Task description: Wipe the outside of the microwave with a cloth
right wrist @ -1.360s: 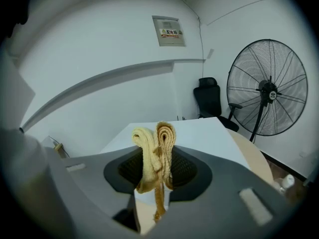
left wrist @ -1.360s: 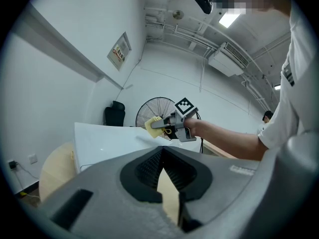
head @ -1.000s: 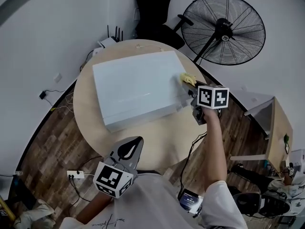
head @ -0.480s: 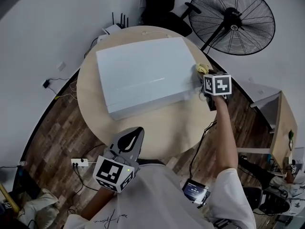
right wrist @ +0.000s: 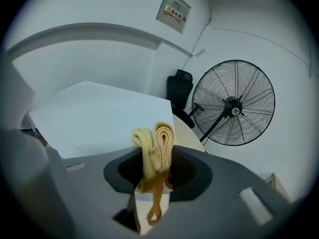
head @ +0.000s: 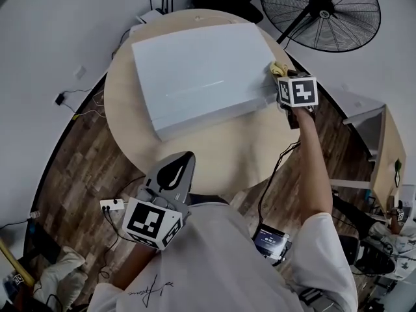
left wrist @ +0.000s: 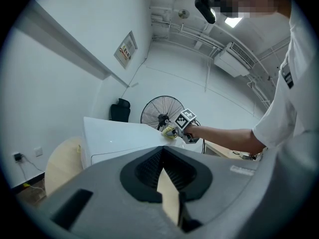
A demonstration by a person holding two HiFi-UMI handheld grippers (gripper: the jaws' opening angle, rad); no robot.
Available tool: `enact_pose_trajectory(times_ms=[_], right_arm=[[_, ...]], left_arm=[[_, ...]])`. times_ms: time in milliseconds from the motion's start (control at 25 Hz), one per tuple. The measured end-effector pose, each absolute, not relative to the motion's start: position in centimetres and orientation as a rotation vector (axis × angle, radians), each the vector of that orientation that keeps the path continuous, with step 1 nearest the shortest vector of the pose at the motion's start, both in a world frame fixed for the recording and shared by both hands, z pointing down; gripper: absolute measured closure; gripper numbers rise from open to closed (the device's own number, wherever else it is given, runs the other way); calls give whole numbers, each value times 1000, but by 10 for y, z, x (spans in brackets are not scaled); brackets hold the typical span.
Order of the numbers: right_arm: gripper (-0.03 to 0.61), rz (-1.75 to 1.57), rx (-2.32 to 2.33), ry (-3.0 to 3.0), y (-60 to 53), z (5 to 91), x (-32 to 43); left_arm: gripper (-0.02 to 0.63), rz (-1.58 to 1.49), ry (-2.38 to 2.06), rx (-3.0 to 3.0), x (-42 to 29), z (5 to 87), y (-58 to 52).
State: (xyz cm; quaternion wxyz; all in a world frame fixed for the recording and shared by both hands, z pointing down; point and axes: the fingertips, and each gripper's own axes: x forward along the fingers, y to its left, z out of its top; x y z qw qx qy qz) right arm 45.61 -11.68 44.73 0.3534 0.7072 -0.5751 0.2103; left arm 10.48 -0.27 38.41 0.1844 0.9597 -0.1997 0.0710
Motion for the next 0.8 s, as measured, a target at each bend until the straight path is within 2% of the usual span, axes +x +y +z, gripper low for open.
enact_pose_trajectory(times_ms=[800], right_arm=[[446,623,1842,-1510,-126,450,368]], left_arm=[[624,169,-538,2724,47,382,-17]])
